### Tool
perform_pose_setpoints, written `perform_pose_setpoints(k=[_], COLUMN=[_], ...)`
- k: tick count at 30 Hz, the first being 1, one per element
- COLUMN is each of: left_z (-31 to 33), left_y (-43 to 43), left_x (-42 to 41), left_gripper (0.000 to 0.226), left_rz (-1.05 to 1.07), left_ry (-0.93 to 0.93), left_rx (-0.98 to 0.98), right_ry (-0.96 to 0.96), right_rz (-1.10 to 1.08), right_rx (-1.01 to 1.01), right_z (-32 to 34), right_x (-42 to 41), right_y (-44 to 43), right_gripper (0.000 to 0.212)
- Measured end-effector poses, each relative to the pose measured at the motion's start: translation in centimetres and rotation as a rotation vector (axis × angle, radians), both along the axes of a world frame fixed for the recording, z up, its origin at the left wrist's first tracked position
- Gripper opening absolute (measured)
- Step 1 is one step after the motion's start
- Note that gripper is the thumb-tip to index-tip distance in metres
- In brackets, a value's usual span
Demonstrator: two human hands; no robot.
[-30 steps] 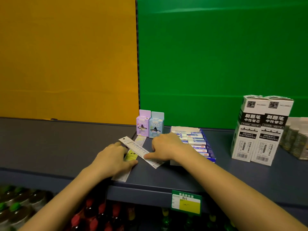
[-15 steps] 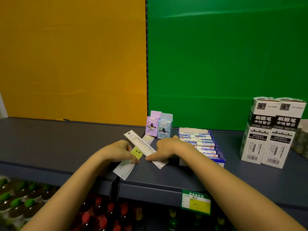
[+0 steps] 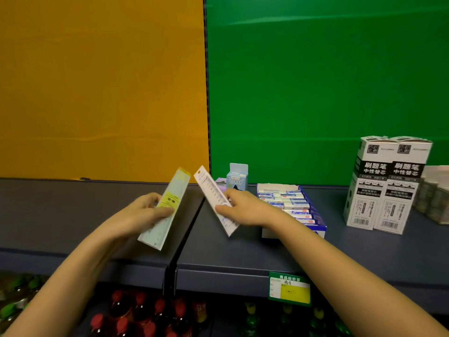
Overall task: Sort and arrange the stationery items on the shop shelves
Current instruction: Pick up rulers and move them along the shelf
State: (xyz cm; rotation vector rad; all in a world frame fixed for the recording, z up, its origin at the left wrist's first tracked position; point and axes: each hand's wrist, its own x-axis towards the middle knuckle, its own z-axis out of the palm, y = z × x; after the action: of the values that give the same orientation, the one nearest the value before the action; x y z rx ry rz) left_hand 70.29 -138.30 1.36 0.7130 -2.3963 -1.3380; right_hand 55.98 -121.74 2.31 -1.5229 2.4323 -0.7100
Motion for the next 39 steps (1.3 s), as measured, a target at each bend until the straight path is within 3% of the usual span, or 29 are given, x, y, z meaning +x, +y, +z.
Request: perform_pose_setpoints(k=[8, 17, 21, 29, 39], left_z=[1.2, 1.1, 0.4, -1.6, -2.6], left_y=[4.1, 15.7, 22.3, 34.2, 46.7], left_x=[-1.6, -3.0, -3.1, -3.2, -11.4], left_gripper=[0.008, 0.010, 0.011, 0.014, 0.010], left_rz=[-0.056, -0.221, -0.256, -0.307, -0.472], left_ry=[0.299, 0.449, 0.443, 0.461, 0.368], left_rx=[0.036, 0.133, 0.153, 0.200, 0.185], right_ry=[-0.255, -0.320, -0.298, -0.300, -0.331], right_rz=[-0.184, -0.223, -0.270, -0.344, -0.568], right_rx=[-0.391, -0.508, -0.503, -0.524, -0.595], right_z=[-0.1, -0.7, -1.2, -3.6, -4.8], right_x=[0.9, 2.2, 3.2, 3.3, -2.0], right_y=[5.4, 18.5, 26.3, 40.2, 53.6], right_gripper=[0.020, 0.016, 0.024, 0.018, 0.014])
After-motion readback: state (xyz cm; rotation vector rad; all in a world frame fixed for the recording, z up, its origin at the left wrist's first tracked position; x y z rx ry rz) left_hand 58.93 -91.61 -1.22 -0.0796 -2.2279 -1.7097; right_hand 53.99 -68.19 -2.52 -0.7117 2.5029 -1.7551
